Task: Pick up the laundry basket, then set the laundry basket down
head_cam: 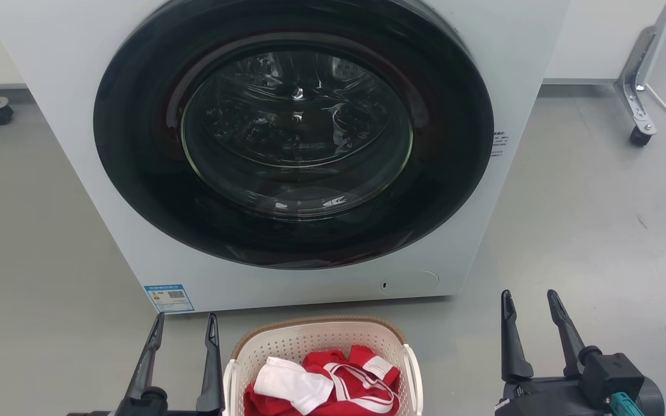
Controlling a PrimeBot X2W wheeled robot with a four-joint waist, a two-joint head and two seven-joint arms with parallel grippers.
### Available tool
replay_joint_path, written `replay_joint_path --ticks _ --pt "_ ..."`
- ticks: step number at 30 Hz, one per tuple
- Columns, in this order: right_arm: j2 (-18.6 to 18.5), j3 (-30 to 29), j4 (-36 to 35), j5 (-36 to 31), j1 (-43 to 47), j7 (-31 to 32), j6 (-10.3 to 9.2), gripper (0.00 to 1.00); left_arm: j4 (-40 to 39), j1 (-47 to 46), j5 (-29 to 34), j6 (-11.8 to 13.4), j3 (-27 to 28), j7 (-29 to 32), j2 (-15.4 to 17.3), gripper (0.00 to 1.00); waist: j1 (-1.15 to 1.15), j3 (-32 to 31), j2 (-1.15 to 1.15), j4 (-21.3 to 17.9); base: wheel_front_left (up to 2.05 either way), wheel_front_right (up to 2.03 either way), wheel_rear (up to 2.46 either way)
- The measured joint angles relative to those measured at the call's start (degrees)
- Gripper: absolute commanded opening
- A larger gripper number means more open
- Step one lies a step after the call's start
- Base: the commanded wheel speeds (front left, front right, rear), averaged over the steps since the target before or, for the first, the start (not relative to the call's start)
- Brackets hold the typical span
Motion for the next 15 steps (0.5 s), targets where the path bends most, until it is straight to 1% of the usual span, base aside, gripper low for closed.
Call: replay_joint_path --ticks 15 --pt "0.0 -0.2 0.0 0.0 0.0 0.0 0.0 1.0 0.0 0.0 0.0 0.0 0.1 0.0 -0.1 1.0 0.0 0.2 0.0 0.1 0.0 0.0 0.0"
